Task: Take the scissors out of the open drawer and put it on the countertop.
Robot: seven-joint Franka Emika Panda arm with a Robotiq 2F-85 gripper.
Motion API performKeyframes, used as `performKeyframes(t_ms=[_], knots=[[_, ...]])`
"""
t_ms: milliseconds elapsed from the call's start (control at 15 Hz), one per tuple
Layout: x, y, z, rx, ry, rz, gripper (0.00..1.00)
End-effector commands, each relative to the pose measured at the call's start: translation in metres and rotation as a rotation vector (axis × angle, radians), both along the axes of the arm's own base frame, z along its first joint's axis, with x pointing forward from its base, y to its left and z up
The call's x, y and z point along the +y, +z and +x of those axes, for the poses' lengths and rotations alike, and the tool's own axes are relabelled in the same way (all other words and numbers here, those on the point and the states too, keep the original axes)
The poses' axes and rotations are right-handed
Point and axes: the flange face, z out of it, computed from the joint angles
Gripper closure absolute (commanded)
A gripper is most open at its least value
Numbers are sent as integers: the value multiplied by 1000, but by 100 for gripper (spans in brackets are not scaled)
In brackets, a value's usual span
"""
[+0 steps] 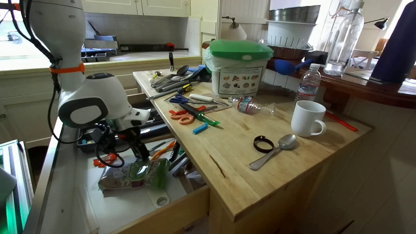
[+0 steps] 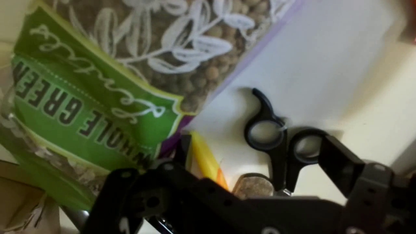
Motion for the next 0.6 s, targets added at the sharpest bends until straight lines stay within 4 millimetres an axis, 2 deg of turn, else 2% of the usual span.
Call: performKeyframes(t_ms=[0,200,533], knots=[[10,-3,-1,25,106,12,0],[20,-5,0,14,126,24,0],[12,-2,2,-25,50,16,0]])
